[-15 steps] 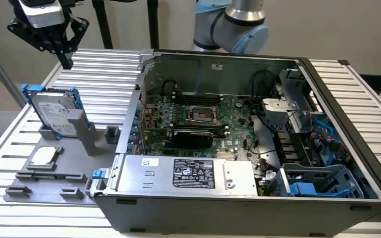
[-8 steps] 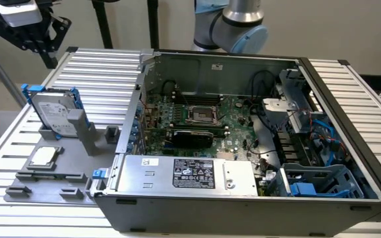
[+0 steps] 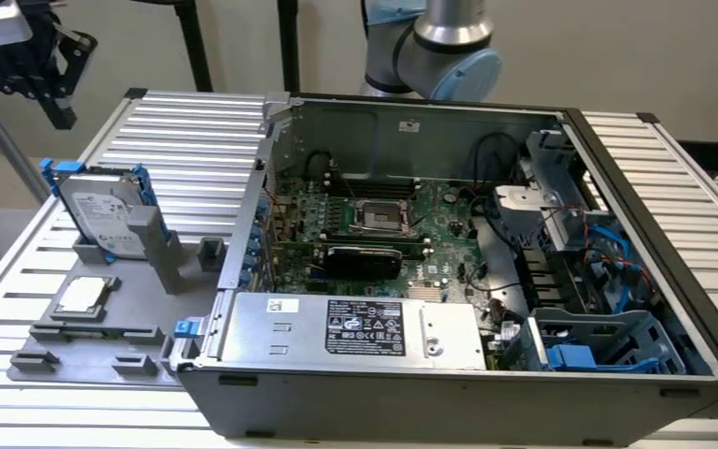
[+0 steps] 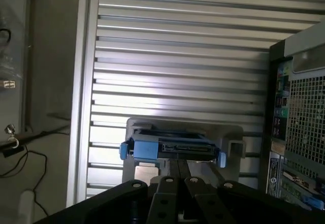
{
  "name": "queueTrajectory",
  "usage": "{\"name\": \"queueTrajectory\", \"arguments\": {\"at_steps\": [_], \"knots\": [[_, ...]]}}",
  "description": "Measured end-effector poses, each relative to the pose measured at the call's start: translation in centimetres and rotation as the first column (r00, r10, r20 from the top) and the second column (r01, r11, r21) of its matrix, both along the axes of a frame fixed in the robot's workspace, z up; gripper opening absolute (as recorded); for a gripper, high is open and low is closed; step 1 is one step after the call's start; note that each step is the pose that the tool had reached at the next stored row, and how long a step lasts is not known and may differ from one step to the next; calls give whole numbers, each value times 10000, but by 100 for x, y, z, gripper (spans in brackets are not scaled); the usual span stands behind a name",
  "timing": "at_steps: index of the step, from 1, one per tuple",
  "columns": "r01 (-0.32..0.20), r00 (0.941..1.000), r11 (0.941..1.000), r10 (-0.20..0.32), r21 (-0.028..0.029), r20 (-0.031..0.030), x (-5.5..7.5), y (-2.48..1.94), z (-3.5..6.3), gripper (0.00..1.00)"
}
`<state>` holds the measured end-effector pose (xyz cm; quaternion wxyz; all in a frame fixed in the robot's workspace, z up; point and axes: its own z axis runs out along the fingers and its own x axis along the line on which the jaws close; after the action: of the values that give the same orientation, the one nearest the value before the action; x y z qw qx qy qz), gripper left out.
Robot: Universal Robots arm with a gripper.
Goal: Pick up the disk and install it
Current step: 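Reach for the disk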
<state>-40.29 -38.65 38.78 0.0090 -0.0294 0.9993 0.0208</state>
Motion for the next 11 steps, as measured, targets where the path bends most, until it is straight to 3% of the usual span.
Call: {"name": "queueTrajectory", "arguments": {"at_steps": [5, 9, 11], "knots": [[-24, 10000, 9999, 24, -148, -1, -223, 31, -25, 11], [-14, 10000, 9995, 13, -309, -28, -283, 61, -40, 11], [-12, 10000, 9995, 11, -312, -32, -284, 61, -40, 11]]}}
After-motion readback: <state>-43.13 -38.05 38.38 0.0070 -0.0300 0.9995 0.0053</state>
